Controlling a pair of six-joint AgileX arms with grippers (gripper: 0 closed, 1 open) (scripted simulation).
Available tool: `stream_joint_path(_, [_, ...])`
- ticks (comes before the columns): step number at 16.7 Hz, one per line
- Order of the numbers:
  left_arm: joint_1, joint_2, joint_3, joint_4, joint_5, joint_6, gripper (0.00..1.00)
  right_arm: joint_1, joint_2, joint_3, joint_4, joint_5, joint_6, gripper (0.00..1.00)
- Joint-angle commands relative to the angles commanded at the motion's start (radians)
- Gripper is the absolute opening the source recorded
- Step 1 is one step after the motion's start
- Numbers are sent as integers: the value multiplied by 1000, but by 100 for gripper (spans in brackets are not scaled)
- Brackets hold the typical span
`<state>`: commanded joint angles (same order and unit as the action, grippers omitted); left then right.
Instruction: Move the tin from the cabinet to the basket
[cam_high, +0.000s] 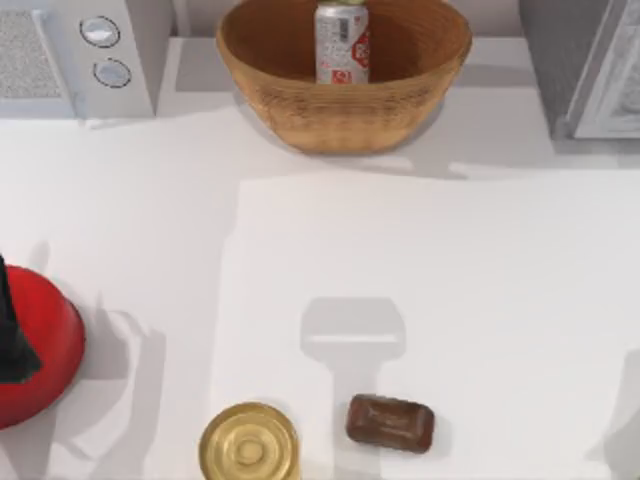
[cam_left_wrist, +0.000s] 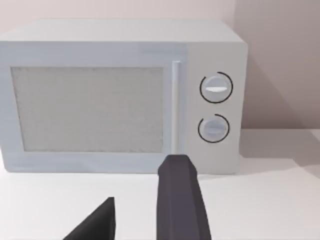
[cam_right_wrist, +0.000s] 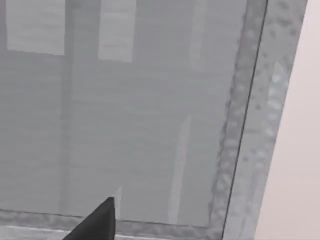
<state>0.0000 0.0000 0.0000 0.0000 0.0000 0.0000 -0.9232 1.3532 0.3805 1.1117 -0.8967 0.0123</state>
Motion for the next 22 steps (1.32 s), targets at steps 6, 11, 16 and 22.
stream_joint_path(6, [0,0,0,0,0,0,100,-102,199,-13,96,-114,16,100])
stream_joint_path(11, [0,0,0,0,0,0,100,-98,196,-11,93,-112,15,100])
stream_joint_path(16, [0,0,0,0,0,0,100,-112,158,144,-58,-96,8,100])
stream_joint_path(22, [0,0,0,0,0,0,100,-111,56,556,-479,-60,-7,100])
